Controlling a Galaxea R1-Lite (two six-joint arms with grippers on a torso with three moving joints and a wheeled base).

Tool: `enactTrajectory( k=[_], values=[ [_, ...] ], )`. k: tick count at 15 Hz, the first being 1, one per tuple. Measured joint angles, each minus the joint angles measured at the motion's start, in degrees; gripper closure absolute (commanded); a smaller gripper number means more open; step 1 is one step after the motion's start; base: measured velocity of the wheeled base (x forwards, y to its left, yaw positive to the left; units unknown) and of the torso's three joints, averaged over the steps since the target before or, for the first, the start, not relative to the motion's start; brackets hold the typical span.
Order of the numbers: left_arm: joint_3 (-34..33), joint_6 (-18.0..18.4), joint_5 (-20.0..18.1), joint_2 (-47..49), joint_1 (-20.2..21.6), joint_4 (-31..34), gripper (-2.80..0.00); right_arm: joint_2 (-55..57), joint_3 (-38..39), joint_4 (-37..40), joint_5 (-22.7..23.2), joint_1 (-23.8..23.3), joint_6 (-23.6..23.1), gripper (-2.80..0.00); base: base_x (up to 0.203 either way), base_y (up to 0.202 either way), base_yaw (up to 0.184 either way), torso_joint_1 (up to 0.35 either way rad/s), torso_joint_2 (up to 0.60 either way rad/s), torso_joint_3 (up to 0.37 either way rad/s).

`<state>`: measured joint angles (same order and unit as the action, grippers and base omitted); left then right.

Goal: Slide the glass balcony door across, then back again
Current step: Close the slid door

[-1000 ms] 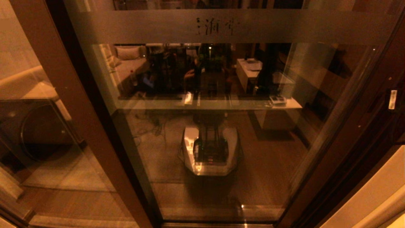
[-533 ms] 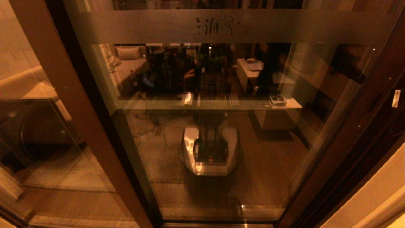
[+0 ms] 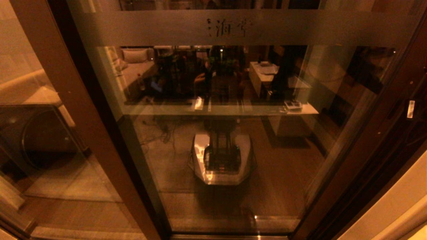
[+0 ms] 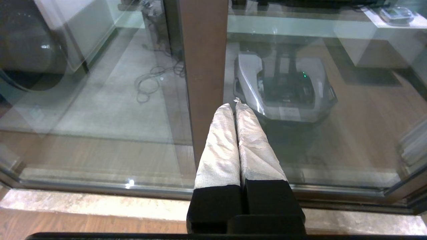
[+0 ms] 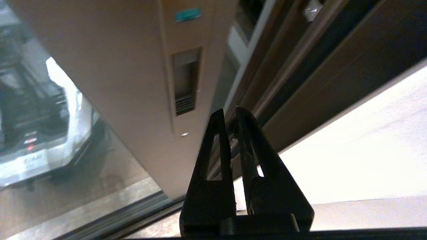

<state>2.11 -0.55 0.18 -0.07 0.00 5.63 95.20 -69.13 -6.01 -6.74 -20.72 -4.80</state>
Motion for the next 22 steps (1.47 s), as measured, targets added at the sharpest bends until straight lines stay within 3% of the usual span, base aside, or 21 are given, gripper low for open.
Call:
enactTrajectory(
  k=[7,14,22],
  values=[
    [0.0,0.0,0.0,0.0,0.0,0.0,0.00,1.0,-0.3,-0.5,-0.2,1.3,0.2,0.00,0.000,0.000,0.000,0.000,0.00,0.000],
    [0.0,0.0,0.0,0.0,0.0,0.0,0.00,5.7,-0.4,-8.5,-0.6,2.1,0.4,0.00,0.000,0.000,0.000,0.000,0.00,0.000],
    [0.0,0.0,0.0,0.0,0.0,0.0,0.00,7.9,-0.5,-11.4,-2.6,2.4,0.4,0.00,0.000,0.000,0.000,0.000,0.00,0.000]
  ],
)
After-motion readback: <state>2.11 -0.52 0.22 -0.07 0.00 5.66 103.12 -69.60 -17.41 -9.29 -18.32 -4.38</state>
